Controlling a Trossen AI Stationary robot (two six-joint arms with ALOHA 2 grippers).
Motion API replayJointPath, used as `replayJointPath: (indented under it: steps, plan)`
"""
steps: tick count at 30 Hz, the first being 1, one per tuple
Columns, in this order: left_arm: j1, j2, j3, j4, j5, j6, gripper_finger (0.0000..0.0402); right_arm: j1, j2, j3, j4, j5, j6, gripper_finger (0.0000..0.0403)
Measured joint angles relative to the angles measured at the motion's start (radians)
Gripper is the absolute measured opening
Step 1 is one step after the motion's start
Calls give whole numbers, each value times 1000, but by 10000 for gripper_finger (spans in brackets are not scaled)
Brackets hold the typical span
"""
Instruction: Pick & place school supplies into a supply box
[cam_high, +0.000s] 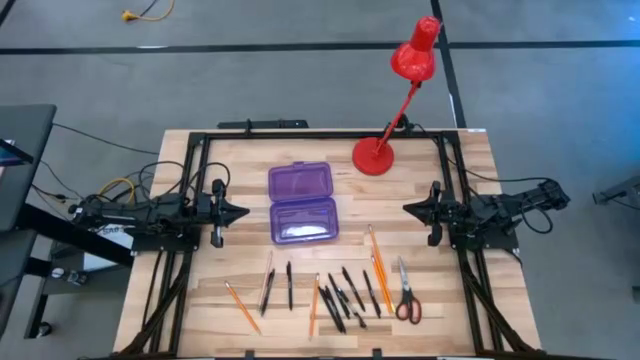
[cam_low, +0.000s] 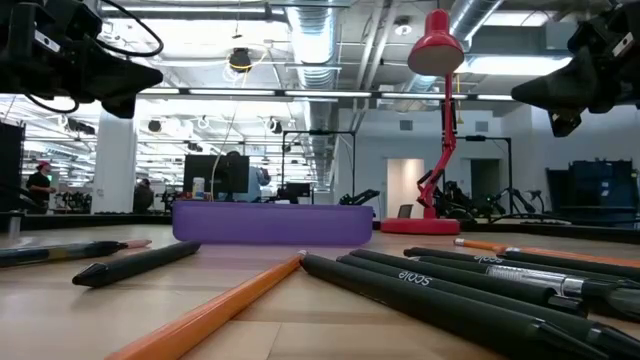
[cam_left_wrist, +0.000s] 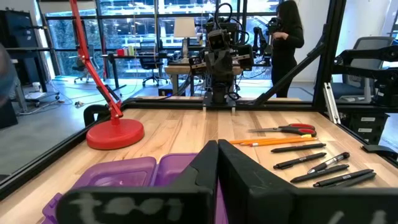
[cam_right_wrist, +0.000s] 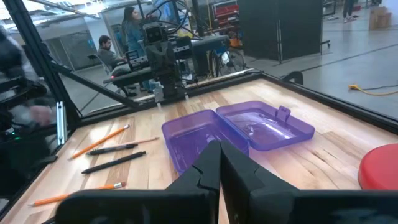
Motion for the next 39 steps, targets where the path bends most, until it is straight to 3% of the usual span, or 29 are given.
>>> replayJointPath:
  steps: [35,39]
  plan:
    - [0,0,0,2,0,0,0,0,0,0,0,0,0,0]
    - [0,0,-2,49,-27,-122,0,0,0,0,0,0,0,0]
